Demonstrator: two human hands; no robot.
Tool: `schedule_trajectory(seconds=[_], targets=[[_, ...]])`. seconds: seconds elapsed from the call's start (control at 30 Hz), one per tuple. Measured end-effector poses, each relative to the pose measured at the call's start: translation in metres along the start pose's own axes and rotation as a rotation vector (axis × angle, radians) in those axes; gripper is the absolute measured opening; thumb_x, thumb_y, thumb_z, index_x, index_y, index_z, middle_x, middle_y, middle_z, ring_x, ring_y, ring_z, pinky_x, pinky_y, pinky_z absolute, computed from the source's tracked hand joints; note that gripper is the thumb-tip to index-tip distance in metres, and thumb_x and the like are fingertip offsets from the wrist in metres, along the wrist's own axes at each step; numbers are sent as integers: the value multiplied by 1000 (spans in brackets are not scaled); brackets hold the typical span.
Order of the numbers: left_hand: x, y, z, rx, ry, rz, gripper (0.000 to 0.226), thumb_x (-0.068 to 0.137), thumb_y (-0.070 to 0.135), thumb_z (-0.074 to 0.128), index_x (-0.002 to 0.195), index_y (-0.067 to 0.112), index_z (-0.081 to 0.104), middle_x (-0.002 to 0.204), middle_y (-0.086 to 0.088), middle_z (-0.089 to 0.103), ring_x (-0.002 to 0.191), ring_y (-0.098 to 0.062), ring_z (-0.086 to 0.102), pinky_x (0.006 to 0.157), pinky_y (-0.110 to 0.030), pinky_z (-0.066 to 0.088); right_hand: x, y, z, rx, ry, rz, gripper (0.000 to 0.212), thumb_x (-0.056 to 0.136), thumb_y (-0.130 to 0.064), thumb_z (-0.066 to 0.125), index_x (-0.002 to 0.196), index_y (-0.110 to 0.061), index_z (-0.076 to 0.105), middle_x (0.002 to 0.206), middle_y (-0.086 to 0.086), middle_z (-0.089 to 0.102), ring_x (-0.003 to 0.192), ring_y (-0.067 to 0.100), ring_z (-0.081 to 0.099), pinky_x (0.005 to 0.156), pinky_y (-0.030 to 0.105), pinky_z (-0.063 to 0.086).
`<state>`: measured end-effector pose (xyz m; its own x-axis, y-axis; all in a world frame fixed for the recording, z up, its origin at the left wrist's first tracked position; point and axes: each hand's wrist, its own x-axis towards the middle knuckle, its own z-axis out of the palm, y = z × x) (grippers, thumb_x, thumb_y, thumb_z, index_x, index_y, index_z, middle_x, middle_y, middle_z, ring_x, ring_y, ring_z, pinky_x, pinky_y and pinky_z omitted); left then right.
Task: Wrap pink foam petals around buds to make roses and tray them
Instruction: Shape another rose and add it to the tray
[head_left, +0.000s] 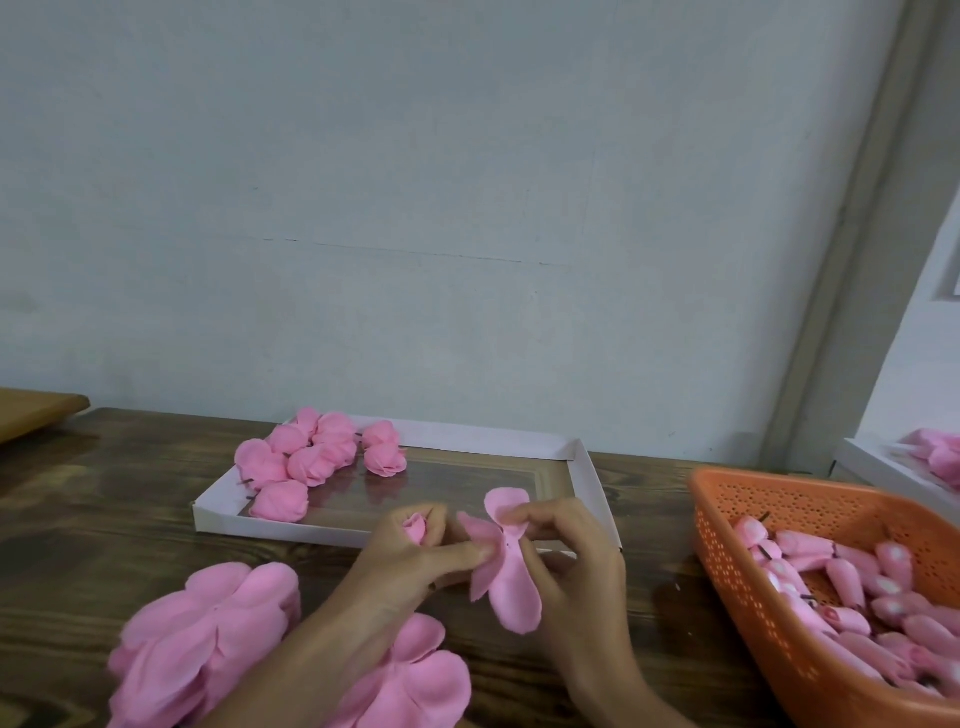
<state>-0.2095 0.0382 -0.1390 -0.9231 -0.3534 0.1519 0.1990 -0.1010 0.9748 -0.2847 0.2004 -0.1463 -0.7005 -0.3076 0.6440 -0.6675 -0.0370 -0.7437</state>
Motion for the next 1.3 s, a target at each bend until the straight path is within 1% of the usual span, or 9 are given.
schedule_trajectory(seconds=[0.23, 0.37, 0.47, 0.63, 0.93, 1.03, 1.1, 1.17, 1.3], targets=[[-1, 2, -2, 25, 155, 43, 58, 57, 21, 95, 57, 17, 37, 79, -23, 59, 95, -37, 73, 88, -57, 59, 4, -5, 2, 417, -170, 288, 23, 105, -31, 62, 125, -42, 68, 125, -8, 75, 119, 13, 70, 98, 29, 57], [-2, 4, -2, 87, 188, 58, 55, 62, 13, 94, 56, 16, 39, 92, -37, 67, 93, -34, 76, 71, -41, 61, 5, 3, 4, 571, -237, 538, 57, 87, -37, 81, 139, -39, 57, 121, 1, 77, 118, 21, 72, 110, 53, 50], [-1, 4, -2, 154, 204, 76, 55, 74, 6, 91, 57, 16, 39, 90, -44, 59, 92, -40, 73, 72, -38, 52, 7, 7, 3, 640, -260, 534, 56, 87, -28, 84, 137, -21, 59, 116, 21, 76, 114, 36, 73, 107, 54, 52], [-4, 9, 3, 129, 146, 165, 55, 72, 3, 89, 51, 21, 42, 88, -27, 75, 97, -34, 77, 83, -41, 57, 12, 13, -2, 528, -171, 550, 35, 83, -16, 86, 115, -26, 76, 105, 14, 79, 101, 31, 77, 92, 45, 61], [2, 4, 1, 215, 281, 225, 60, 72, 8, 93, 48, 24, 40, 50, 6, 40, 49, -5, 42, 51, -14, 43, 12, 8, -4, 325, -288, 419, 21, 91, -42, 77, 92, -22, 74, 88, 1, 75, 80, 10, 68, 70, 22, 54], [5, 3, -3, 248, 292, 220, 60, 73, 6, 92, 46, 24, 41, 49, 8, 40, 49, -6, 39, 50, -15, 42, 13, 9, -4, 378, -298, 472, 25, 92, -36, 73, 97, -12, 71, 95, 14, 74, 88, 21, 72, 77, 31, 60], [7, 3, -6, 271, 303, 214, 58, 73, 7, 91, 46, 23, 42, 49, 8, 41, 49, -6, 39, 49, -15, 40, 12, 9, -4, 469, -334, 542, 28, 92, -26, 79, 101, -3, 67, 105, 27, 73, 96, 35, 74, 87, 53, 62], [8, 4, -6, 279, 307, 195, 59, 72, 6, 91, 46, 23, 41, 50, 6, 39, 50, -8, 38, 51, -19, 42, 11, 8, -4, 508, -347, 608, 36, 87, -23, 85, 105, 2, 67, 108, 30, 74, 102, 42, 73, 93, 62, 59], [7, 3, -5, 169, 317, 73, 52, 81, 10, 87, 49, 17, 47, 56, -6, 53, 68, -28, 60, 87, -57, 59, 12, 8, -6, 514, -345, 661, 37, 87, -26, 84, 109, 2, 73, 111, 27, 75, 101, 34, 73, 87, 48, 62]])
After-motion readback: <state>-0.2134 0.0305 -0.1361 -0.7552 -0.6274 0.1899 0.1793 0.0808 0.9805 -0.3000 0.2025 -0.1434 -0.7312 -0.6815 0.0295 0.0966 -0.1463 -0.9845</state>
